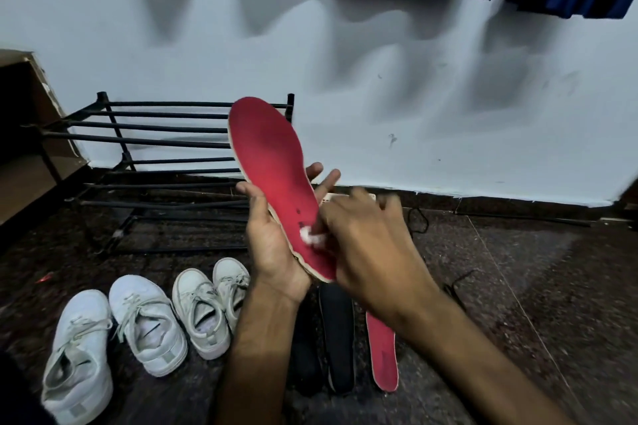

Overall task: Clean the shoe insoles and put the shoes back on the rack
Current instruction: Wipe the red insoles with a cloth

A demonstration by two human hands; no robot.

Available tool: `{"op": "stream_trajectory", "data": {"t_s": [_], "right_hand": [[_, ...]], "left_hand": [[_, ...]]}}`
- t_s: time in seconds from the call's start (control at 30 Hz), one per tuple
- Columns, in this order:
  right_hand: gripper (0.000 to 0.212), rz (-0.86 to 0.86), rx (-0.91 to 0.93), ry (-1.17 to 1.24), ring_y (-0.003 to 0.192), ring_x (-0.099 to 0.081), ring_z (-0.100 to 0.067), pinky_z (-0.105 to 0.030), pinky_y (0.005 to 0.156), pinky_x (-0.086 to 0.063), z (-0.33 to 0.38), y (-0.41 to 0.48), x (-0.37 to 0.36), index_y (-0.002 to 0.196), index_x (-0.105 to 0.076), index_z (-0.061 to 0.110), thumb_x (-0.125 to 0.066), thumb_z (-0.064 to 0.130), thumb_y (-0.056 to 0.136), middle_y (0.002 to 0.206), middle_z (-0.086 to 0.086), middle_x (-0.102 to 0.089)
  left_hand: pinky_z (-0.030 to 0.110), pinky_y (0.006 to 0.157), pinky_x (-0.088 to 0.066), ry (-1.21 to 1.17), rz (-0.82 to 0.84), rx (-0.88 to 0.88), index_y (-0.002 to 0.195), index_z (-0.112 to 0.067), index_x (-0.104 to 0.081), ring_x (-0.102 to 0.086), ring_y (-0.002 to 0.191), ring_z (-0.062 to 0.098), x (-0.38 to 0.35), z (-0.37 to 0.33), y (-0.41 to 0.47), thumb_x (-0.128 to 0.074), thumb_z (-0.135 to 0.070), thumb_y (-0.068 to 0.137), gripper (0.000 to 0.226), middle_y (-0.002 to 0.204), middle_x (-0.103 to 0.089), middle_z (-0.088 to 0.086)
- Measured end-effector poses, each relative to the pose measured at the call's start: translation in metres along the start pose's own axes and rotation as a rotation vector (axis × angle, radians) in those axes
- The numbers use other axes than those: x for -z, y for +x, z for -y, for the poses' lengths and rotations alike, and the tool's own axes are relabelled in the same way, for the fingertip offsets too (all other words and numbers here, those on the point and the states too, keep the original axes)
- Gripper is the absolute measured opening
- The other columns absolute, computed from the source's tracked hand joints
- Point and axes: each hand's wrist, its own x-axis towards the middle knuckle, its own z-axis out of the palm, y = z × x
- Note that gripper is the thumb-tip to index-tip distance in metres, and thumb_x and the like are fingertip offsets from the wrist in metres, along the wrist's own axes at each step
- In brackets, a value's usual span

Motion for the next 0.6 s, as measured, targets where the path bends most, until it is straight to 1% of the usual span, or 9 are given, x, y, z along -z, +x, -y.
{"op": "stream_trajectory", "data": {"t_s": [0.07,0.13,0.2,0.3,0.33,0.4,0.5,0.57,0.6], "right_hand": [[0.028,0.091,0.022,0.166,0.089,-0.048,-0.015,-0.04,0.073,-0.036,0.005,-0.026,-0.003,0.085,-0.051,0.026,-0.065,0.008,0.069,0.089,0.01,-0.056],[0.025,0.066,0.046,0.175,0.089,-0.048,-0.014,-0.042,0.073,-0.038,0.004,-0.029,-0.006,0.085,-0.052,0.026,-0.066,0.01,0.071,0.089,0.011,-0.056],[0.021,-0.014,0.061,0.075,0.091,-0.049,-0.017,-0.039,0.072,-0.036,0.001,-0.012,-0.008,0.084,-0.054,0.023,-0.066,0.014,0.071,0.089,0.009,-0.057],[0.022,-0.117,0.048,-0.087,0.088,-0.051,-0.022,-0.037,0.07,-0.032,-0.006,0.023,-0.005,0.083,-0.054,0.02,-0.068,0.014,0.066,0.085,0.005,-0.057],[0.023,-0.14,0.03,-0.124,0.087,-0.051,-0.023,-0.037,0.069,-0.032,-0.01,0.032,-0.005,0.083,-0.054,0.019,-0.069,0.012,0.066,0.084,0.004,-0.056],[0.023,-0.186,0.004,-0.147,0.087,-0.052,-0.024,-0.037,0.069,-0.032,-0.016,0.041,-0.003,0.085,-0.055,0.018,-0.069,0.01,0.067,0.086,0.004,-0.057],[0.013,-0.228,-0.044,0.131,0.089,-0.052,-0.018,-0.036,0.073,-0.038,-0.024,0.03,0.002,0.09,-0.062,0.022,-0.068,0.017,0.081,0.089,0.011,-0.06],[0.012,-0.347,-0.125,0.426,0.088,-0.055,-0.012,-0.034,0.075,-0.046,-0.032,0.022,0.01,0.096,-0.066,0.024,-0.069,0.022,0.084,0.087,0.017,-0.059],[0.016,-0.408,-0.145,0.458,0.089,-0.055,-0.012,-0.033,0.076,-0.047,-0.034,0.021,0.014,0.1,-0.067,0.024,-0.069,0.023,0.085,0.089,0.017,-0.059]], "left_hand": [[0.051,0.089,-0.053,-0.029,0.017,-0.083,0.113,-0.011,-0.058,-0.057,0.119,0.035,0.005,-0.006,0.002,-0.018,-0.072,0.089,0.077,0.104,-0.064,0.006],[0.056,0.094,-0.049,-0.05,0.054,-0.05,0.106,-0.01,-0.063,-0.061,0.114,0.035,0.004,-0.006,0.001,-0.019,-0.072,0.09,0.078,0.101,-0.066,0.009],[0.053,0.092,-0.051,-0.085,0.086,0.091,0.104,-0.008,-0.063,-0.063,0.108,0.036,-0.001,-0.001,-0.003,-0.024,-0.076,0.086,0.08,0.114,-0.064,0.019],[0.048,0.113,-0.031,-0.014,0.027,0.116,0.123,-0.009,-0.057,-0.047,0.128,0.03,-0.005,0.009,-0.007,-0.023,-0.076,0.087,0.083,0.133,-0.053,0.017],[0.047,0.113,-0.03,-0.02,0.024,0.111,0.13,-0.011,-0.055,-0.047,0.131,0.028,-0.006,0.011,-0.007,-0.023,-0.073,0.089,0.081,0.135,-0.054,0.015],[0.045,0.108,-0.038,-0.013,0.014,0.094,0.128,-0.014,-0.058,-0.054,0.125,0.025,-0.01,0.012,-0.008,-0.023,-0.07,0.091,0.076,0.129,-0.061,0.011],[0.04,0.1,-0.045,0.005,0.019,0.088,0.12,-0.014,-0.063,-0.063,0.108,0.021,-0.008,0.009,-0.005,-0.025,-0.069,0.091,0.073,0.113,-0.068,0.008],[0.037,0.1,-0.045,0.035,0.009,0.066,0.118,-0.014,-0.065,-0.062,0.104,0.019,-0.002,0.008,-0.002,-0.025,-0.067,0.093,0.07,0.11,-0.067,0.006],[0.037,0.098,-0.046,0.045,-0.001,0.054,0.114,-0.015,-0.067,-0.061,0.102,0.018,0.0,0.009,-0.001,-0.025,-0.065,0.094,0.069,0.108,-0.067,0.005]]}}
